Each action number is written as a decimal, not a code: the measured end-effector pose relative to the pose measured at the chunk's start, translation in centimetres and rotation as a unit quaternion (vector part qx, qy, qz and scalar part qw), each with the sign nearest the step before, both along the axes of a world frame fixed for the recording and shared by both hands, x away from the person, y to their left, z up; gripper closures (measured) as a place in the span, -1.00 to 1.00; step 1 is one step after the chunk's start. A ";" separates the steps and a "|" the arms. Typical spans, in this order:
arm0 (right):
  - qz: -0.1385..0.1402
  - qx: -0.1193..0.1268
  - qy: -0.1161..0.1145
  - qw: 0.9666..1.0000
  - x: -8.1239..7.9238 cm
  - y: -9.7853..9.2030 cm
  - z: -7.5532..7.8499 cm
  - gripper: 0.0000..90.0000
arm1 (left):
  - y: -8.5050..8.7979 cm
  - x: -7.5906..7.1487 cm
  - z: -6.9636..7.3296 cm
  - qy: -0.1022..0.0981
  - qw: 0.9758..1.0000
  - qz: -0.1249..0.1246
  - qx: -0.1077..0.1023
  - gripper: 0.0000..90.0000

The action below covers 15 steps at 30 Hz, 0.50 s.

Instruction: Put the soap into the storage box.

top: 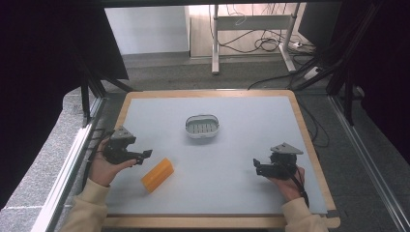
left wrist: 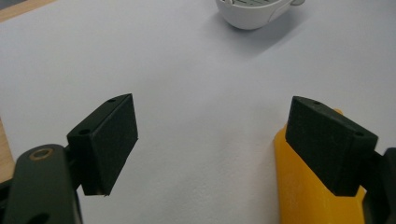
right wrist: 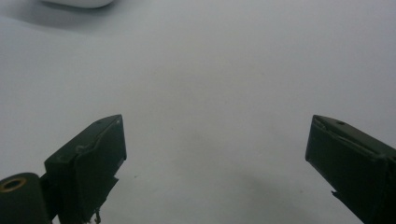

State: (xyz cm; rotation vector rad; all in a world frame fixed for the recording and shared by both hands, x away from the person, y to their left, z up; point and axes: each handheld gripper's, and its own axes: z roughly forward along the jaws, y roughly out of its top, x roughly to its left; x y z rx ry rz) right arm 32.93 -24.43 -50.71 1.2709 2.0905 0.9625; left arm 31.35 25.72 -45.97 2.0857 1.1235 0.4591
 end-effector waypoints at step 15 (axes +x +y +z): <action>-0.026 0.009 -0.018 0.999 -1.0 -1.6 0.7 -0.90 | 0.2 -1.5 0.5 -0.002 1.000 -0.005 0.010 -0.57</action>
